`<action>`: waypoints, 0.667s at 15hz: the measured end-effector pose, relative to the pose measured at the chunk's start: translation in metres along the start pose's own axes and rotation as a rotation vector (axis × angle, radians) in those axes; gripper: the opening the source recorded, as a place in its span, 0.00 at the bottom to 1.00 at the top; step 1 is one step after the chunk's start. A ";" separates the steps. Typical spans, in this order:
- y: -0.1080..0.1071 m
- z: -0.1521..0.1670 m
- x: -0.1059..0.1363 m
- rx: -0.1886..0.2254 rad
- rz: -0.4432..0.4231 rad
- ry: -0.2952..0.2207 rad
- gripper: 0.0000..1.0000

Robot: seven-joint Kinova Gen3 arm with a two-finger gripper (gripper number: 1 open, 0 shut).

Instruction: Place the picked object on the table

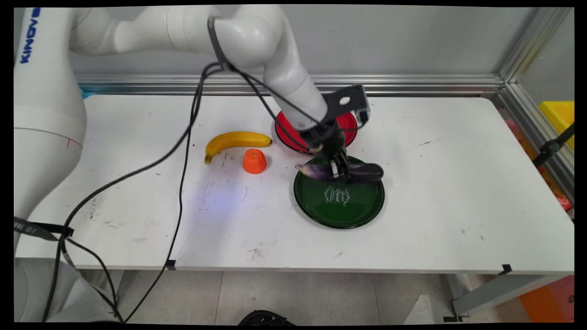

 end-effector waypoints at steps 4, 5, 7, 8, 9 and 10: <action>-0.009 -0.042 0.002 -0.032 0.022 0.007 0.00; -0.011 -0.048 -0.001 -0.036 0.024 0.007 0.00; -0.015 -0.070 -0.015 -0.046 0.027 0.000 0.00; -0.016 -0.080 -0.025 -0.049 0.028 -0.006 0.00; -0.016 -0.088 -0.034 -0.051 0.029 -0.012 0.00; -0.016 -0.092 -0.040 -0.053 0.032 -0.016 0.00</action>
